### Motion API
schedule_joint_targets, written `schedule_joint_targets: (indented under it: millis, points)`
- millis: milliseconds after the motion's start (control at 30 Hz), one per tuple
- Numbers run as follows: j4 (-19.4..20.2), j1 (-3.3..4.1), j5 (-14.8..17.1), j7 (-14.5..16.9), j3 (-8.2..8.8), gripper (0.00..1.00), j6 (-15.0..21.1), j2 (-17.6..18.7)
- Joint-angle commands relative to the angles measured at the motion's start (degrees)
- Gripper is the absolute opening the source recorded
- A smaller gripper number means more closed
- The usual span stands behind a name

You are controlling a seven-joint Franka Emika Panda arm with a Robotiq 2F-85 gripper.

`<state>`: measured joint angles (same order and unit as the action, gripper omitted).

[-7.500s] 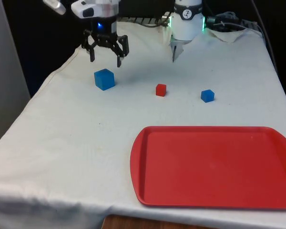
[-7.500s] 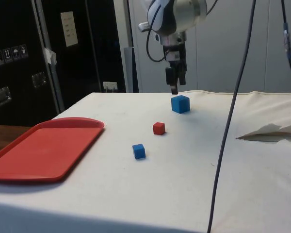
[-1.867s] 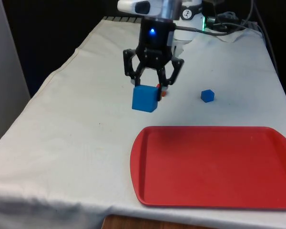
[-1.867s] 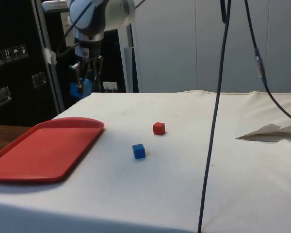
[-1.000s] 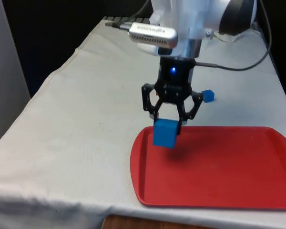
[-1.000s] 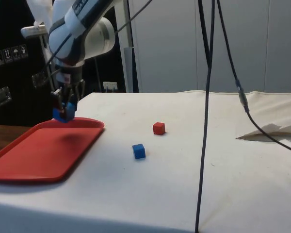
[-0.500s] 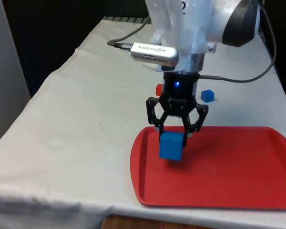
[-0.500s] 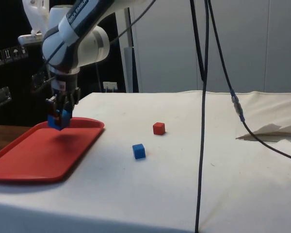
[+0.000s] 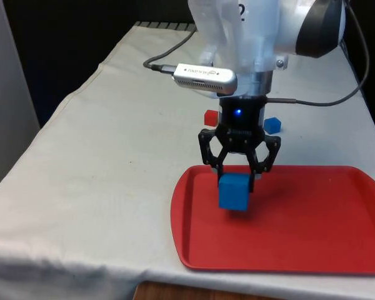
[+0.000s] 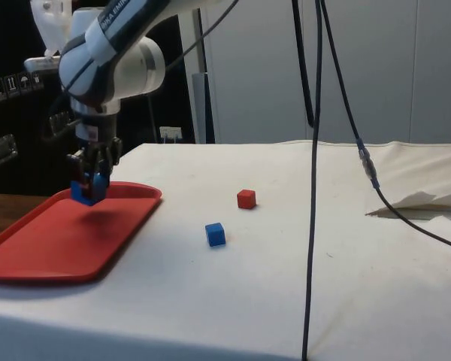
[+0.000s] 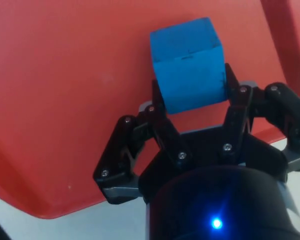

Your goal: Pick up the largest block and place it onto the tray.

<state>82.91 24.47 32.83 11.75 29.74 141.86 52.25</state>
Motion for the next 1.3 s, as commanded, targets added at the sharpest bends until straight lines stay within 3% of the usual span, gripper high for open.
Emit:
schedule_joint_targets:
  millis: [0, 67, 100, 133, 367, 400, 433, 500, 700, 733, 767, 933, 1000, 1033, 1067, 1133, 1267]
  points:
    - [-0.92, -0.80, 0.69, 0.74, -0.97, 0.00, -0.92, 0.17]
    - [-1.89, -0.92, 1.78, 1.49, -1.03, 0.00, -2.41, 0.46]
    - [-1.38, -0.17, 1.49, 1.03, -0.11, 0.00, -1.89, 0.46]
    - [-2.18, -0.92, 2.18, 1.72, -0.97, 0.00, -2.86, 0.57]
    - [-4.98, -0.97, 3.90, 2.35, -0.80, 0.00, -6.99, 1.95]
    - [-4.98, -0.46, 3.78, 2.12, -0.11, 0.00, -7.10, 2.06]
    - [-5.73, -0.86, 4.01, 2.18, -0.69, 0.00, -8.14, 2.35]
    - [-6.47, -0.80, 4.07, 2.06, -0.57, 0.00, -9.28, 2.69]
    - [-7.56, 0.52, 2.92, 0.34, 0.23, 0.00, -12.55, 3.32]
    - [-7.39, 0.06, 3.50, 1.15, -0.17, 0.00, -11.69, 3.15]
    - [-7.62, 0.69, 2.52, -0.06, 0.23, 0.00, -12.89, 3.38]
    - [-8.37, 1.49, -0.63, -2.69, 0.17, 0.00, -15.30, 3.50]
    - [-8.59, 1.72, -1.60, -3.50, 0.11, 0.00, -16.10, 3.55]
    - [-8.31, 1.43, -1.20, -2.86, -0.17, 0.00, -15.24, 3.27]
    - [-8.77, 1.89, -2.06, -3.84, 0.11, 0.00, -16.50, 3.61]
    - [-9.05, 2.12, -2.92, -4.58, 0.11, 0.00, -17.30, 3.72]
    - [-9.80, 2.06, -3.21, -5.10, -0.29, 0.00, -17.30, 4.07]
